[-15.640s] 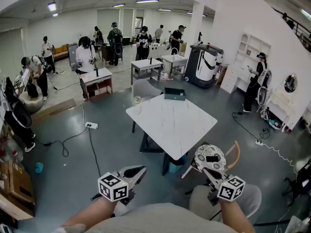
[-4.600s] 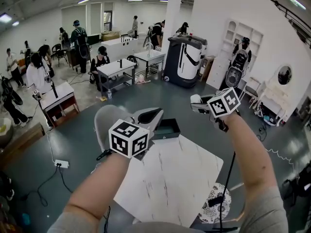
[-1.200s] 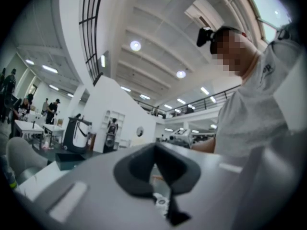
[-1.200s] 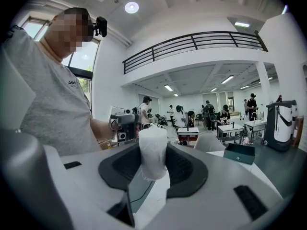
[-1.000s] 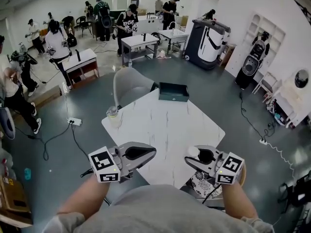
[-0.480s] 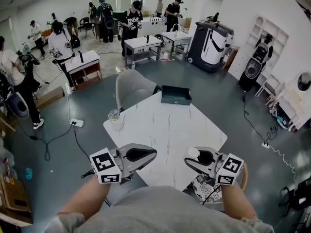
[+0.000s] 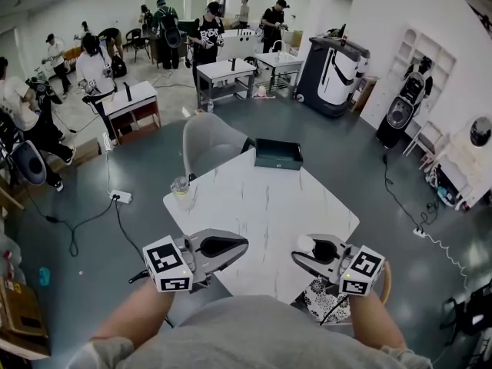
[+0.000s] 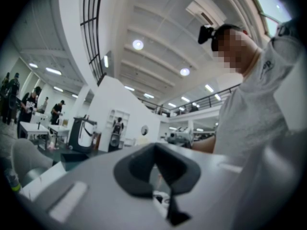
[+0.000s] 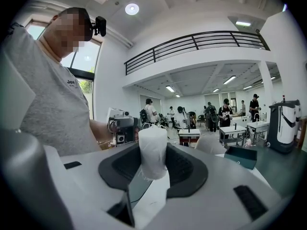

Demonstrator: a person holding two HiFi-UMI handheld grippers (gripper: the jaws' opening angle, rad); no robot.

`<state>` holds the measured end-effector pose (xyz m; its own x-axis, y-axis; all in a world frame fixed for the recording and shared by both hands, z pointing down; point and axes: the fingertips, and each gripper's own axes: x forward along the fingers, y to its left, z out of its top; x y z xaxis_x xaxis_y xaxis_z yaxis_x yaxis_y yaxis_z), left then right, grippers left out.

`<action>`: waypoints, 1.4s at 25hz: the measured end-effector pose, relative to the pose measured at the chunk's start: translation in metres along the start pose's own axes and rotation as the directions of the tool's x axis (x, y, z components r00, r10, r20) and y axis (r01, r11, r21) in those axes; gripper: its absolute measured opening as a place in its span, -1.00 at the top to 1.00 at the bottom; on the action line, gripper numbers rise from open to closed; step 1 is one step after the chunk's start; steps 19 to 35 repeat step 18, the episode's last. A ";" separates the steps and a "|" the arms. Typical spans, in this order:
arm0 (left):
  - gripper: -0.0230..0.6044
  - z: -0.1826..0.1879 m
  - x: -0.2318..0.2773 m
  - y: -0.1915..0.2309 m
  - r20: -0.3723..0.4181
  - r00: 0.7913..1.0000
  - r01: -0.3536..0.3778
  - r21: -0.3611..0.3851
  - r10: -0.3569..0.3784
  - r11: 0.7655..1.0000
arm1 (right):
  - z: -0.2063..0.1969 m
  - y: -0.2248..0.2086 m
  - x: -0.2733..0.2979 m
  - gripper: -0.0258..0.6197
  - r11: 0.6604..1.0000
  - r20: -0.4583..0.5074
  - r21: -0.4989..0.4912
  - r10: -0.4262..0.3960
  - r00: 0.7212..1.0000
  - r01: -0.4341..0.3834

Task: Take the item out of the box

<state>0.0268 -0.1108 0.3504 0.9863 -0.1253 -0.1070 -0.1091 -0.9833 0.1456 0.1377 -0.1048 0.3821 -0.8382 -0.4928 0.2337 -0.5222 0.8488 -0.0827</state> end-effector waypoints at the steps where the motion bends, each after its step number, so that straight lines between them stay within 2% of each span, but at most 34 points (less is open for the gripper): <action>1: 0.93 0.000 0.000 0.001 0.001 1.000 -0.001 -0.001 0.001 1.000 | 0.000 -0.001 0.000 0.44 1.000 -0.001 0.000 -0.001 1.000 0.001; 35: 0.93 0.002 0.000 0.005 0.007 1.000 0.004 0.001 -0.004 1.000 | -0.001 -0.003 0.001 0.44 1.000 -0.008 -0.007 -0.010 1.000 0.010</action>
